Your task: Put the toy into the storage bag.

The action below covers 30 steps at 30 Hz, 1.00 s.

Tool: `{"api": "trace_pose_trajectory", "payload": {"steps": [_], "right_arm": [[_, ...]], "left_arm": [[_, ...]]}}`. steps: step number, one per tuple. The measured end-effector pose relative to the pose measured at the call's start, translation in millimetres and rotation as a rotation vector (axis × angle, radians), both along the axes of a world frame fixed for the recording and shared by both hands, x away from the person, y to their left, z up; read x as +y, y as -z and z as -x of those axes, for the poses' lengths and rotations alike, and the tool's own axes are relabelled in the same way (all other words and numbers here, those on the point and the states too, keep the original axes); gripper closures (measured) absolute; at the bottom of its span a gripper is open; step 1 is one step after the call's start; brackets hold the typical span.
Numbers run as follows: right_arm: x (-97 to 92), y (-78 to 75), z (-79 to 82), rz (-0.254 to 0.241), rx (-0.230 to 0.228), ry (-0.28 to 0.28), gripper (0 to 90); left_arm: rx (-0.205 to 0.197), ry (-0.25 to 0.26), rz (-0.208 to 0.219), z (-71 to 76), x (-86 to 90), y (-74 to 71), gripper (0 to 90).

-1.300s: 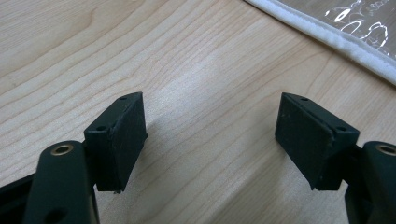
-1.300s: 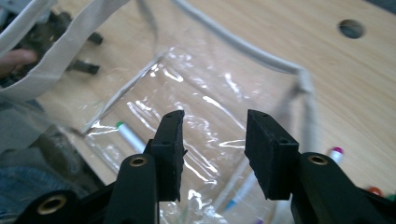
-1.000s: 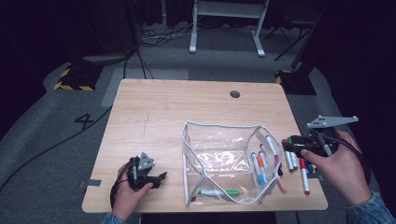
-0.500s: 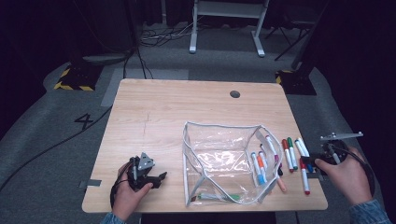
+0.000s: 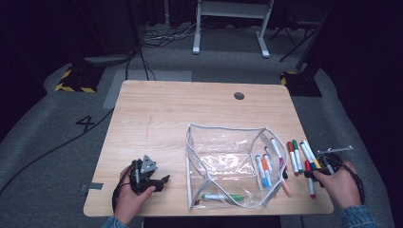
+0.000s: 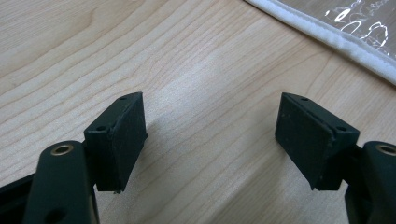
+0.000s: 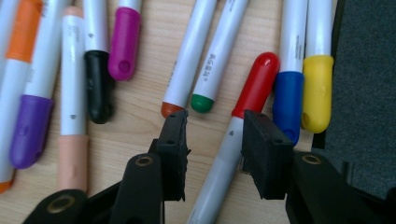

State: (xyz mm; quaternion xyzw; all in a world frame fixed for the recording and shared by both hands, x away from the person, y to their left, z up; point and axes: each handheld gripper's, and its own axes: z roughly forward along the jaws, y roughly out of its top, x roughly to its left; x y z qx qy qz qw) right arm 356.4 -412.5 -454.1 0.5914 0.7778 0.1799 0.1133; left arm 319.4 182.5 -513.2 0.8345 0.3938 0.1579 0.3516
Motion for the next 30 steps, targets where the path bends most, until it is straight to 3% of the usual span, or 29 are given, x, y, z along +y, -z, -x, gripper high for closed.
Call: {"api": "trace_pose_trajectory", "payload": {"steps": [3, 11, 13, 21, 26, 30], "right_arm": [[-0.2, 6.3, -1.5, 0.046, 0.003, 0.009, 63.0], [-1.1, 18.3, -4.2, 0.025, 0.049, 0.047, 74.1], [-0.6, 18.5, -4.5, 0.029, 0.042, 0.061, 76.2], [-0.5, 17.5, -6.0, 0.018, 0.062, 0.111, 77.1], [-2.0, 12.8, -4.2, 0.010, 0.048, 0.111, 77.2], [-3.5, -6.4, -0.2, -0.022, 0.007, 0.087, 77.2]], "left_arm": [[0.000, 0.000, 0.000, 0.0, 0.0, 0.0, 25.0], [0.000, 0.001, 0.000, 0.0, 0.0, 0.0, 24.8], [0.000, 0.001, 0.000, 0.0, 0.0, 0.0, 24.8], [0.000, 0.002, 0.000, -0.1, 0.0, 0.0, 24.7], [0.000, 0.002, 0.000, -0.1, 0.0, 0.0, 24.7], [0.000, 0.002, 0.000, 0.0, -0.1, 0.0, 24.6]]}}
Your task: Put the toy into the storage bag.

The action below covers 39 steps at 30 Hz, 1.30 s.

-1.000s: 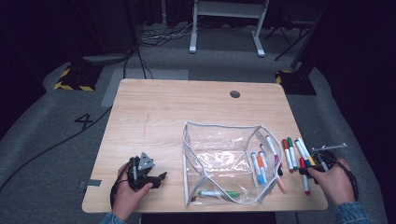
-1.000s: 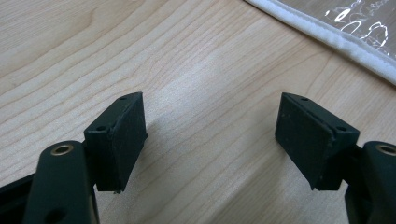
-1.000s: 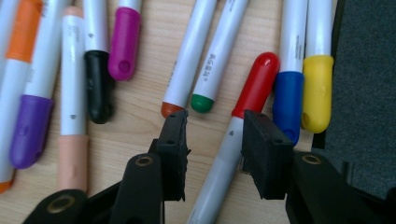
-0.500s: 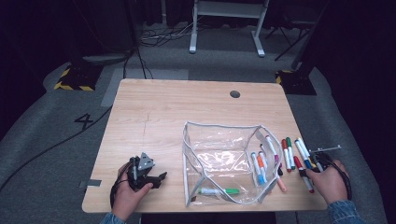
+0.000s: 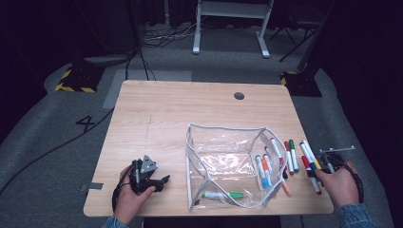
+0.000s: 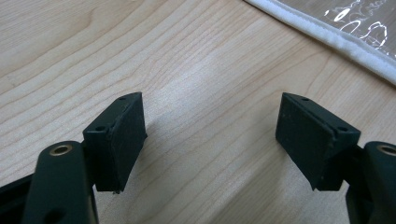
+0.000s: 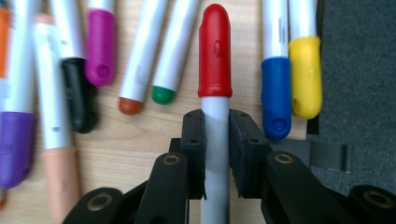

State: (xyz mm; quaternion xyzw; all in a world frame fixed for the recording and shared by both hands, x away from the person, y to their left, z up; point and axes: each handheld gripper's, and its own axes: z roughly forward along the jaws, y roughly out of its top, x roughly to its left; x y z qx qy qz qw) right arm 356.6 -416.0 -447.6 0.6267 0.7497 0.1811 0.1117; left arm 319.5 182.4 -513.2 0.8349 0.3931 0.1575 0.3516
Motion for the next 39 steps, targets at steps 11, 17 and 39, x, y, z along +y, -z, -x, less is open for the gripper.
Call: {"api": "trace_pose_trajectory", "payload": {"steps": [11, 17, 39], "right_arm": [[19.9, -64.8, 8.2, -0.057, -0.117, -0.120, 77.2], [41.6, -97.3, 10.6, -0.072, -0.165, -0.197, 77.2], [149.2, -172.3, 31.8, -0.115, -0.259, -0.560, 77.2]], "left_arm": [[0.000, 0.000, 0.000, 0.0, 0.0, 0.0, 24.6], [0.001, 0.001, -0.001, 0.0, 0.1, -0.1, 24.7], [0.000, 0.000, 0.000, 0.0, 0.0, 0.0, 24.7]]}}
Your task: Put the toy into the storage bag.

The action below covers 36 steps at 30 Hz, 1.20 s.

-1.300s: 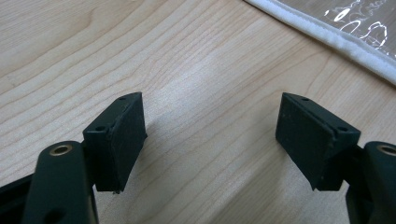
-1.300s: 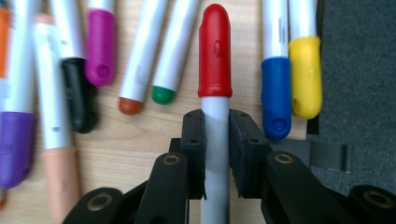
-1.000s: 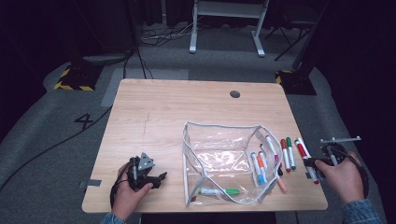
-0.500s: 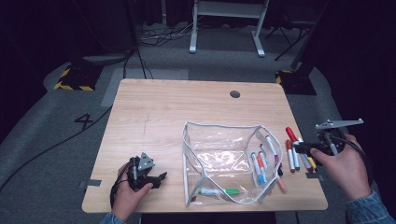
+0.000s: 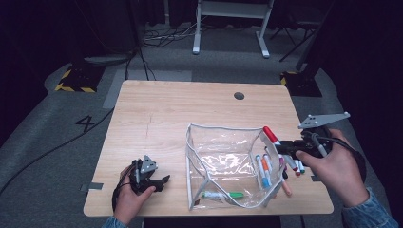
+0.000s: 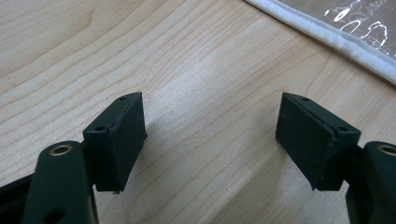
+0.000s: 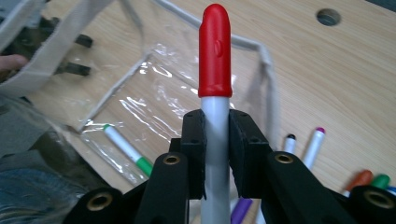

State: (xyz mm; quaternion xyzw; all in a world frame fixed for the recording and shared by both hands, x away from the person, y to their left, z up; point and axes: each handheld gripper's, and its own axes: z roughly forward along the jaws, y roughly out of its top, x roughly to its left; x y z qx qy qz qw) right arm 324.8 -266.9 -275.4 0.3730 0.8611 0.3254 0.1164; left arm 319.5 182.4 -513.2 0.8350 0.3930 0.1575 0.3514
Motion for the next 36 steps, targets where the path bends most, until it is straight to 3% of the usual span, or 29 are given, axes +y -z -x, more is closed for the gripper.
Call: {"api": "trace_pose_trajectory", "payload": {"steps": [8, 17, 27, 36], "right_arm": [[37.8, -3.6, -0.6, 0.012, 0.013, -0.116, 77.2], [74.4, 2.4, -2.8, 0.032, 0.041, -0.218, 77.2], [100.7, 17.3, -6.6, 0.049, 0.065, -0.281, 77.2], [118.7, 37.7, -12.8, 0.093, 0.109, -0.315, 77.2]], "left_arm": [[0.000, 0.000, 0.000, 0.0, 0.0, 0.0, 24.6], [0.000, 0.002, 0.000, -0.1, -0.1, 0.0, 24.0], [0.001, 0.003, 0.000, -0.1, -0.1, 0.0, 24.0], [0.001, 0.003, -0.001, -0.1, -0.1, -0.1, 24.0]]}}
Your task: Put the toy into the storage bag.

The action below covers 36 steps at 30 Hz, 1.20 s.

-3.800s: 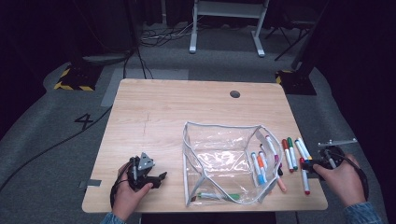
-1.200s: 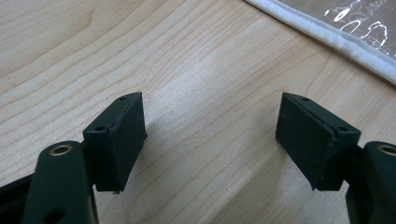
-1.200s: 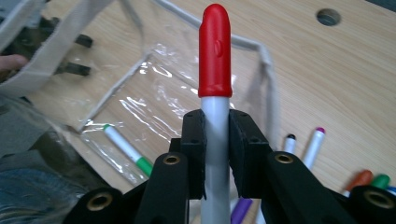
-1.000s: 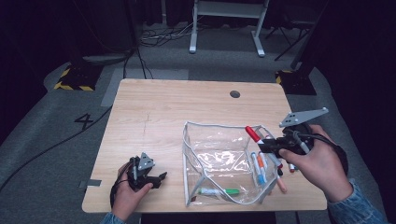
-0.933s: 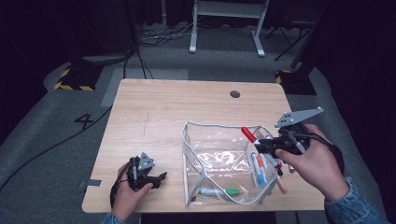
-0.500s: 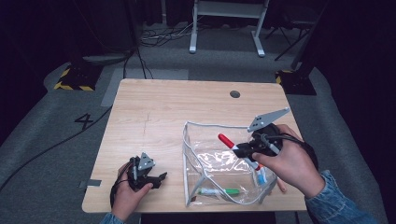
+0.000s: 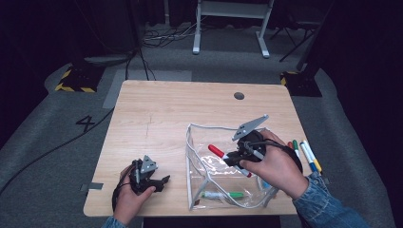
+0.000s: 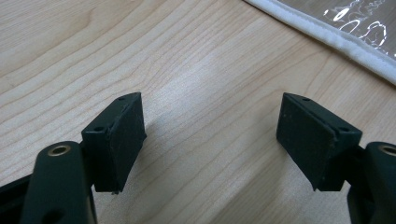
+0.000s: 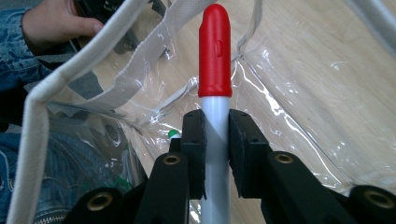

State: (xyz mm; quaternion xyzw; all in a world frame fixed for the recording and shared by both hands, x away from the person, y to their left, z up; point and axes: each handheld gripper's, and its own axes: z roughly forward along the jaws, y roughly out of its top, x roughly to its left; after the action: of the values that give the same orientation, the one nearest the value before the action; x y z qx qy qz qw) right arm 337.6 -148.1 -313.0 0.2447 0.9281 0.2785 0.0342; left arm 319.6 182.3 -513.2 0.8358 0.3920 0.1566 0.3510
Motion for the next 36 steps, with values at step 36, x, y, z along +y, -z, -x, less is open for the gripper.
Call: {"api": "trace_pose_trajectory", "payload": {"steps": [36], "right_arm": [[35.1, 72.0, 1.4, 0.289, 0.181, -0.135, 77.1]], "left_arm": [[-0.001, 0.000, 0.000, 0.0, 0.0, 0.1, 24.0]]}}
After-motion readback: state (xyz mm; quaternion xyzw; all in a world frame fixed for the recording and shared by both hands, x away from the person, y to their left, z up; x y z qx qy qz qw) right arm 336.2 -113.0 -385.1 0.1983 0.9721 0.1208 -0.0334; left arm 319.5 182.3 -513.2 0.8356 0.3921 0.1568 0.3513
